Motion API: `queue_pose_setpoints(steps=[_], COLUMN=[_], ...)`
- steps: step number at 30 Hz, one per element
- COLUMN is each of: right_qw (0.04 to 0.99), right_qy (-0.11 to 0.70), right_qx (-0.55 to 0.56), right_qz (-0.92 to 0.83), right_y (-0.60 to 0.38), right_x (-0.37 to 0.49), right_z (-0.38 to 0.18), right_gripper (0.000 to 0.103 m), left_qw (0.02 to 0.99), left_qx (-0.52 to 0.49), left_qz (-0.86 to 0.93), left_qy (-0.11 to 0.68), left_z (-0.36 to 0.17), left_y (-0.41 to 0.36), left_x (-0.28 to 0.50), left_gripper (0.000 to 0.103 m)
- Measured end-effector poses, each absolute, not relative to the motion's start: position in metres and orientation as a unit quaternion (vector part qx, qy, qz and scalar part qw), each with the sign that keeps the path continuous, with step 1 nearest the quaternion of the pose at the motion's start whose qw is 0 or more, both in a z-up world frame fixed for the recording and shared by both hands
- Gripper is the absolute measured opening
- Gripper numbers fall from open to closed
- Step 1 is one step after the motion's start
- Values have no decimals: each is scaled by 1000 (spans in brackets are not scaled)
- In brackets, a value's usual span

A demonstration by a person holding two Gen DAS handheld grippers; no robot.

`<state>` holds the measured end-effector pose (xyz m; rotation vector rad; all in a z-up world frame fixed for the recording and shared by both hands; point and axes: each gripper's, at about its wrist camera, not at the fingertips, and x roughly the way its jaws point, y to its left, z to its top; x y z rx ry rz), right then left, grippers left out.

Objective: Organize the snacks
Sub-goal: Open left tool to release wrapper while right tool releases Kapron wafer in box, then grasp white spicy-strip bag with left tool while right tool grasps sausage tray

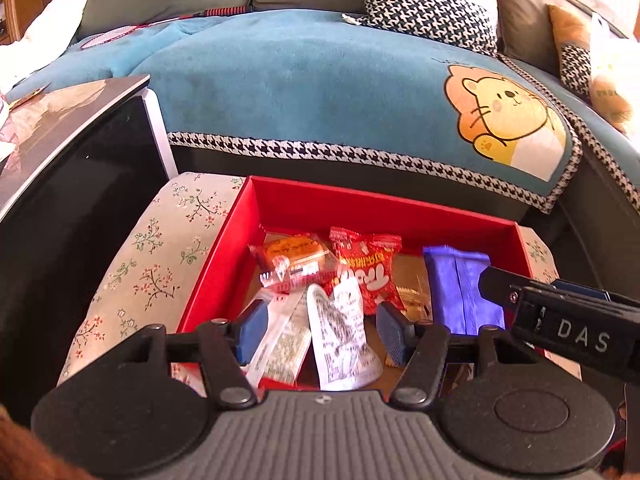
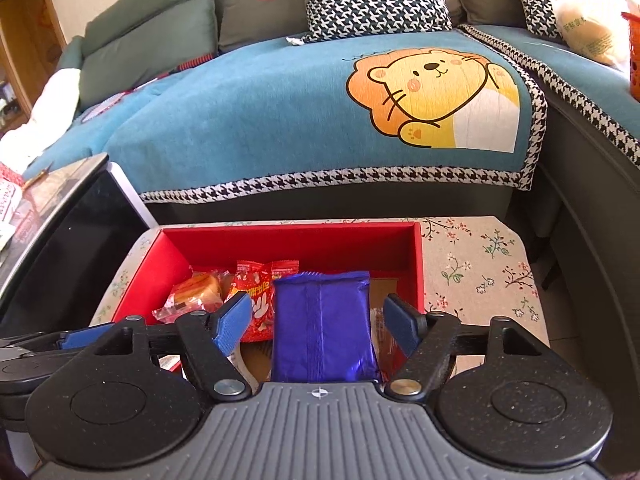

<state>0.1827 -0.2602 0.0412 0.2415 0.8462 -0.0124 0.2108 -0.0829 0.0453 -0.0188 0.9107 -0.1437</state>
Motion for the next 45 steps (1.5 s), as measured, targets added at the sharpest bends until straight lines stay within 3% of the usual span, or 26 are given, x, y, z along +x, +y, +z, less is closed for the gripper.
queue_pose_setpoints(steps=[16, 31, 45], right_qw=[893, 879, 874], right_qy=[435, 462, 470], right_qx=[116, 117, 118], right_qz=[-21, 16, 40], right_y=[-268, -265, -262], right_x=[121, 64, 62], right_z=[44, 41, 40], right_gripper=[81, 84, 85], left_qw=[823, 779, 776], left_qx=[42, 167, 170], left_qz=[-219, -318, -293], left_qy=[522, 514, 533], left_z=[11, -27, -39], left_y=[-99, -135, -139], left_x=[148, 149, 150], left_gripper=[103, 103, 102])
